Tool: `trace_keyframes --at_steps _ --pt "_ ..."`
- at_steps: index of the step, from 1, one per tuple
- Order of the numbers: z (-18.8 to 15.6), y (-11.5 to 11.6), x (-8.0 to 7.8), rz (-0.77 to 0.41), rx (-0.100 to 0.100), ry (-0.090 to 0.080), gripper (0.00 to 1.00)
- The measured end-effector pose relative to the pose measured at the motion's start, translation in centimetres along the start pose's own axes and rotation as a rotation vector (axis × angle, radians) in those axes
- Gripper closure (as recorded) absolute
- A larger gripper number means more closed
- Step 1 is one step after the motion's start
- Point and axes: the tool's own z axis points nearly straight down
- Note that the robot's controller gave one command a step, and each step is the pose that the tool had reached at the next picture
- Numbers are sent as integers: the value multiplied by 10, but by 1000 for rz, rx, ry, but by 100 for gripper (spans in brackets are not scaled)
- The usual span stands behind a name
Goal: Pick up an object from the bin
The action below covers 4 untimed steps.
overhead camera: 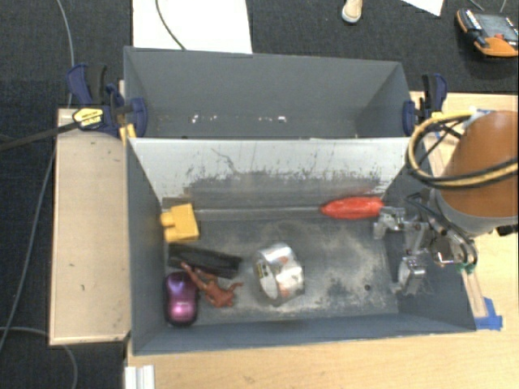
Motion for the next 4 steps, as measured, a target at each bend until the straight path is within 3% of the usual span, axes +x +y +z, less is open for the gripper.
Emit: trace_keyframes --at_steps 1,2,3,4 --pt "0 0 0 -1 0 0 0" --pt "8 -29 0 -444 1 -4 0" --pt "8 -38 -6 -611 1 -1 0" --pt "43 -51 -48 -710 0 -3 0"
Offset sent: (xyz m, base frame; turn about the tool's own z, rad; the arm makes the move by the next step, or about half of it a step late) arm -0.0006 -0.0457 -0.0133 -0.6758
